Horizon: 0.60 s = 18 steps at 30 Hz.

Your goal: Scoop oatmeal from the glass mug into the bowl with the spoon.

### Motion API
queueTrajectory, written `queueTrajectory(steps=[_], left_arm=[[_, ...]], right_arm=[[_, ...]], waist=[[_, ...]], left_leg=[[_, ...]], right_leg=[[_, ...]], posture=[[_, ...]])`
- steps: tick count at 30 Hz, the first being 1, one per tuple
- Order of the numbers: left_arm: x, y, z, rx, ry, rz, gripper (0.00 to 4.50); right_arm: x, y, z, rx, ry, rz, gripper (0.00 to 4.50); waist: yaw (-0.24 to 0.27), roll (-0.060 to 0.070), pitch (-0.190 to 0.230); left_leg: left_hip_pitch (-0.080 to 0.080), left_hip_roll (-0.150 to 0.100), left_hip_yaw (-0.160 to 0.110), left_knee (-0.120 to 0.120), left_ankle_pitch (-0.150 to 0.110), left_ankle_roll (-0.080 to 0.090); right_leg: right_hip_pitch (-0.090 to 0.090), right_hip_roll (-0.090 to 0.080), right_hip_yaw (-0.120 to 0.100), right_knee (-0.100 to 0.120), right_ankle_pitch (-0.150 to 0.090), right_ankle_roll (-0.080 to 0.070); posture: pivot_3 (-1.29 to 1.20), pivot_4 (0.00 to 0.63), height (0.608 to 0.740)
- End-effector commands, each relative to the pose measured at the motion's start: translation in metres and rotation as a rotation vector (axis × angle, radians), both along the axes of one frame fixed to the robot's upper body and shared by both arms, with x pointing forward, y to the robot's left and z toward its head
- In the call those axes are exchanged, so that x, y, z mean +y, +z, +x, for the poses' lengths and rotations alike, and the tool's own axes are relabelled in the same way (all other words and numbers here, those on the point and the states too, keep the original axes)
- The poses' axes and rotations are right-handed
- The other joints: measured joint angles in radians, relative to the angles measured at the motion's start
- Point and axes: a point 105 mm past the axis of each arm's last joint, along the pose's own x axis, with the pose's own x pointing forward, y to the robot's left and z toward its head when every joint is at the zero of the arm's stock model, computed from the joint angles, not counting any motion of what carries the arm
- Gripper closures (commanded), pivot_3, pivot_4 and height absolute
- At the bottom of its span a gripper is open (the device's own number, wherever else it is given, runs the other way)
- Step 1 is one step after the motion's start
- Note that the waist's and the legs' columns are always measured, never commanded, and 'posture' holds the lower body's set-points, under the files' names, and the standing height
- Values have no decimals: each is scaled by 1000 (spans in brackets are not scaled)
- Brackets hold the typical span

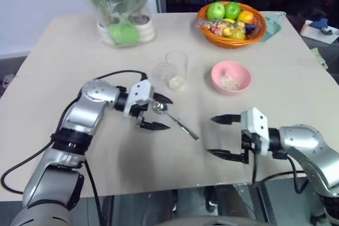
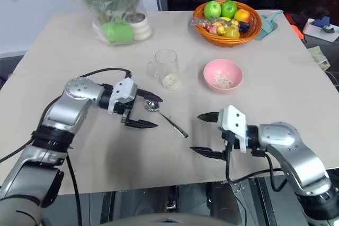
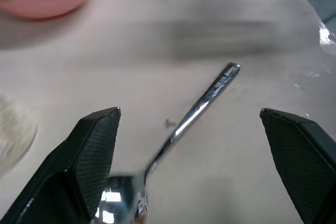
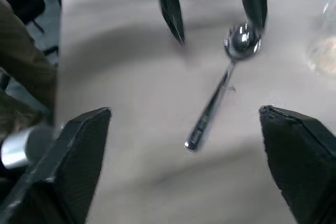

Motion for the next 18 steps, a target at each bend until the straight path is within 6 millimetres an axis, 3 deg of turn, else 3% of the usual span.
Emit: queueTrajectory(steps=[1, 2, 6, 9, 13, 18], left_arm=[[2, 0, 3, -36, -64, 56, 0], [0, -1, 5, -42, -76, 63, 0], [-3, -14, 13, -82, -152, 160, 1212], [-9, -24, 19, -94, -182, 192, 2767], [-16, -42, 21, -81, -223, 255, 4385], [-21, -40, 24, -91, -238, 259, 4460]], right_arm=[[-4, 17, -10, -114, -18, 6, 39], [-6, 17, -11, -110, -31, 8, 39], [-12, 20, -8, -126, -119, 28, 0], [-11, 21, -6, -125, -155, 46, 0], [-11, 22, -2, -122, -190, 45, 0], [-11, 19, 0, -105, -208, 41, 0]], waist=[[3, 0, 0], [4, 0, 0], [4, -1, -1], [5, -1, -1], [6, -2, -1], [6, -3, -4]], left_leg=[[0, 0, 0, 1, 0, 0], [0, 0, 0, 1, 0, 0], [-2, 0, -4, 5, -1, 2], [-4, -1, -4, 6, -1, 2], [-8, -1, -4, 7, -1, 2], [-7, -2, -5, 8, -1, 3]], right_leg=[[0, 0, 0, 0, 0, 0], [0, 0, 0, 0, 0, 1], [0, -1, 0, 0, 0, 0], [0, -1, -1, 0, 2, -3], [-2, -1, -3, 0, 2, -3], [-1, -1, -3, 0, 2, -3]], posture=[[0, 150, 740], [0, 150, 740], [0, 150, 740], [0, 150, 740], [0, 150, 740], [0, 150, 740]])
